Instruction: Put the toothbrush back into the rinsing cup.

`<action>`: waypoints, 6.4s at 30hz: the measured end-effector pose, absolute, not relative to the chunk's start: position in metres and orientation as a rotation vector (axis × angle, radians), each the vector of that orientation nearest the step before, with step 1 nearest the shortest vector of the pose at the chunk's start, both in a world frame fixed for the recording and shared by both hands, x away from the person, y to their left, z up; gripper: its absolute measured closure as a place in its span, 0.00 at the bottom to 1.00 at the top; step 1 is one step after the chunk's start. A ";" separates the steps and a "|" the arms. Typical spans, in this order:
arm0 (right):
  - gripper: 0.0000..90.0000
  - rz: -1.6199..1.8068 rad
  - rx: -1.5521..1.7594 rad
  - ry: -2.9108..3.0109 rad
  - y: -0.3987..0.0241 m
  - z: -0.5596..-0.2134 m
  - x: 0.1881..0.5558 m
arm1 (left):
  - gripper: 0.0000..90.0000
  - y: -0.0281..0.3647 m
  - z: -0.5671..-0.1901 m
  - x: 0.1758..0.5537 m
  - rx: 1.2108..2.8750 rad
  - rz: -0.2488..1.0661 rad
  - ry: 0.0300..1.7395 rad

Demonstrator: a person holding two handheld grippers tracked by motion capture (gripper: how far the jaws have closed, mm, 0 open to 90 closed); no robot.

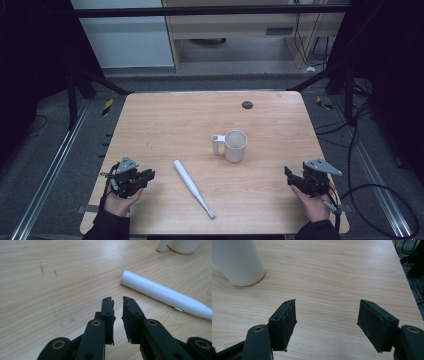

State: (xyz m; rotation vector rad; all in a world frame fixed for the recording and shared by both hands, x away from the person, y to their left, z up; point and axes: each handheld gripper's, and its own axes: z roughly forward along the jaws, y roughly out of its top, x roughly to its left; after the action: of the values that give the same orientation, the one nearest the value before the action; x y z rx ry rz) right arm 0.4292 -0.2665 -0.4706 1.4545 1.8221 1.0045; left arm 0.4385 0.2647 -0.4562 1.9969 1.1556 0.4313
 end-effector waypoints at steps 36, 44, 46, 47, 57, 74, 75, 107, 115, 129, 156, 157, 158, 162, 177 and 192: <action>0.35 1.006 1.440 1.873 -0.256 -0.476 0.430 | 1.00 0.179 -0.470 0.411 2.238 0.184 0.859; 0.34 1.001 1.444 1.872 -0.256 -0.477 0.430 | 1.00 0.162 -0.475 0.410 2.291 0.162 0.805; 0.34 0.992 1.437 1.871 -0.257 -0.477 0.431 | 1.00 0.160 -0.476 0.410 2.295 0.157 0.801; 0.34 0.990 1.434 1.871 -0.257 -0.477 0.431 | 1.00 0.159 -0.476 0.410 2.301 0.157 0.796; 0.34 0.973 1.427 1.878 -0.256 -0.479 0.431 | 1.00 0.147 -0.480 0.410 2.330 0.143 0.760; 0.32 0.960 1.424 1.871 -0.257 -0.479 0.432 | 1.00 0.131 -0.486 0.412 2.362 0.146 0.732; 0.32 0.959 1.424 1.872 -0.257 -0.479 0.432 | 1.00 0.131 -0.486 0.412 2.361 0.143 0.729; 0.33 0.957 1.426 1.881 -0.256 -0.481 0.434 | 1.00 0.183 -0.457 0.489 2.203 0.381 0.922; 0.33 0.956 1.423 1.883 -0.256 -0.481 0.434 | 1.00 0.178 -0.468 0.500 2.247 0.377 0.926; 0.33 0.949 1.420 1.891 -0.257 -0.481 0.434 | 1.00 0.182 -0.474 0.502 2.290 0.387 0.937; 0.32 0.939 1.422 1.890 -0.258 -0.481 0.433 | 1.00 0.200 -0.474 0.485 2.315 0.399 0.950; 0.32 0.938 1.423 1.889 -0.259 -0.481 0.433 | 1.00 0.201 -0.474 0.484 2.313 0.399 0.952; 0.32 0.939 1.423 1.889 -0.259 -0.482 0.433 | 1.00 0.201 -0.474 0.483 2.314 0.399 0.949; 0.32 0.938 1.423 1.888 -0.259 -0.481 0.433 | 1.00 0.202 -0.474 0.479 2.322 0.408 0.955; 0.32 0.934 1.424 1.882 -0.261 -0.481 0.432 | 1.00 0.206 -0.473 0.468 2.325 0.388 0.955; 0.32 0.933 1.426 1.881 -0.261 -0.481 0.432 | 1.00 0.211 -0.473 0.458 2.319 0.372 0.960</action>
State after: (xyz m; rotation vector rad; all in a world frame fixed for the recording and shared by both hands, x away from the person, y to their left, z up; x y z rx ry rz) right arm 0.4322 -0.2609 -0.4812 1.4264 1.8813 0.9335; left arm 0.4580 0.2109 -0.4731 2.3194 0.9599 0.3716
